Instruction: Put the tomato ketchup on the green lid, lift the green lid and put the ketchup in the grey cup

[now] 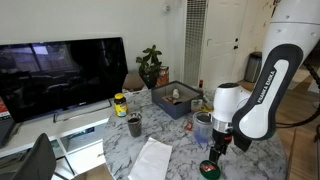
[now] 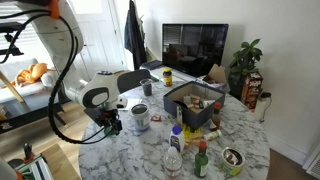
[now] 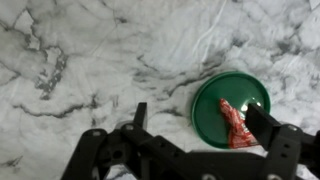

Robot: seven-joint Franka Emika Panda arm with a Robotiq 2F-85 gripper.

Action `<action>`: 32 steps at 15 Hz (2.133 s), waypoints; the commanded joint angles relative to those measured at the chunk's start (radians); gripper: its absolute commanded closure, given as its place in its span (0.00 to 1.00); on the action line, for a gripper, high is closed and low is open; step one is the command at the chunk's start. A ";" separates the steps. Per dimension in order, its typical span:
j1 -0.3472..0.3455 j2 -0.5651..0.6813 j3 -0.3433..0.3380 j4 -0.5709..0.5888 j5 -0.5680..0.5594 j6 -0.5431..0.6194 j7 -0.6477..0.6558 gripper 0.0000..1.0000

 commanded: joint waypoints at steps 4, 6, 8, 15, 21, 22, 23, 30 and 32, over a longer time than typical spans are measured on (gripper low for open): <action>-0.019 0.027 -0.005 -0.029 0.040 0.087 0.058 0.04; -0.010 0.036 -0.013 -0.024 0.037 0.090 0.071 0.13; 0.000 0.045 -0.020 -0.018 0.034 0.090 0.084 0.24; 0.025 0.069 -0.029 0.005 0.038 0.084 0.128 0.33; 0.045 0.092 -0.039 0.035 0.039 0.074 0.160 0.50; 0.047 0.096 -0.040 0.038 0.039 0.072 0.166 0.53; 0.047 0.099 -0.038 0.043 0.040 0.071 0.168 0.53; 0.048 0.106 -0.042 0.052 0.043 0.067 0.183 0.78; 0.048 0.106 -0.043 0.053 0.043 0.065 0.187 0.80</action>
